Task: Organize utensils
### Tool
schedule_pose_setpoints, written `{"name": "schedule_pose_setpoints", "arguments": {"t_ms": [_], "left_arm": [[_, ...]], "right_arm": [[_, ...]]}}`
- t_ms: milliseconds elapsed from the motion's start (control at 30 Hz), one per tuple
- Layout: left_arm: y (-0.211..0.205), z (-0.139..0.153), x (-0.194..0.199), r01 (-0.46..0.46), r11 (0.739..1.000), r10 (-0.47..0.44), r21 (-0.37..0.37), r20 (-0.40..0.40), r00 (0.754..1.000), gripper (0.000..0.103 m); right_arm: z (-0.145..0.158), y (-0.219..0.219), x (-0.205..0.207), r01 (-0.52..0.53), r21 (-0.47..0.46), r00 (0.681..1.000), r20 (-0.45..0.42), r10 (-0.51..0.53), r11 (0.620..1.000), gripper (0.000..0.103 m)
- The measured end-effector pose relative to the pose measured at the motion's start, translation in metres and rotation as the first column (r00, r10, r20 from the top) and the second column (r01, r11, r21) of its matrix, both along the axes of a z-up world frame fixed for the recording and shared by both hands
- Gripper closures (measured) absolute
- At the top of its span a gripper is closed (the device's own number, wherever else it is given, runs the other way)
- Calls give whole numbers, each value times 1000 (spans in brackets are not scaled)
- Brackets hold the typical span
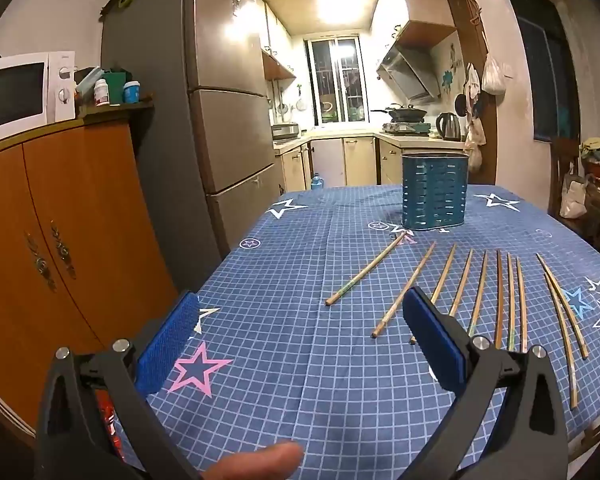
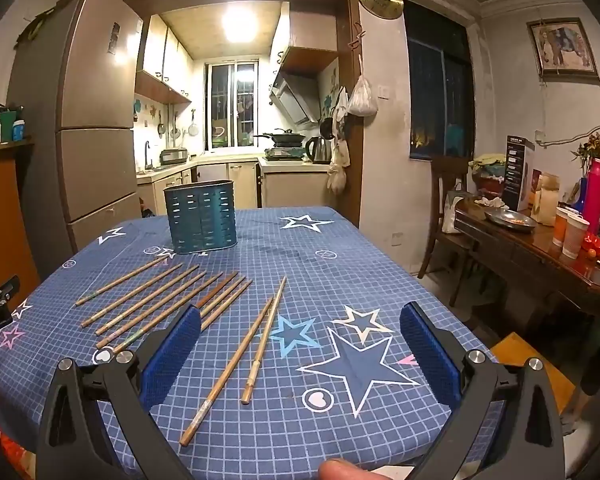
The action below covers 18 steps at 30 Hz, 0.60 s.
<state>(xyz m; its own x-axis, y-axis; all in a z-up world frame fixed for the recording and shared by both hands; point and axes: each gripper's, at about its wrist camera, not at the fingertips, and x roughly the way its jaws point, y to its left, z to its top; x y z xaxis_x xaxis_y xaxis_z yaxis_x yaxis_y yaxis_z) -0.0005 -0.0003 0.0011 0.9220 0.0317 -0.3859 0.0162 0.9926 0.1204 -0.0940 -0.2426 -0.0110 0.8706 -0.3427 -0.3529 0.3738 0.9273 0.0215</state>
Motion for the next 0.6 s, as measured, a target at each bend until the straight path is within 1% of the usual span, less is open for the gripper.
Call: {"name": "schedule_pose_setpoints", "arguments": {"t_ms": [600], "left_arm": [[0,-2,-2,-12,1000,12,4,12,1000,5]], "right_arm": [[0,0,3,-5,4,1000,-8,5,1000,3]]}}
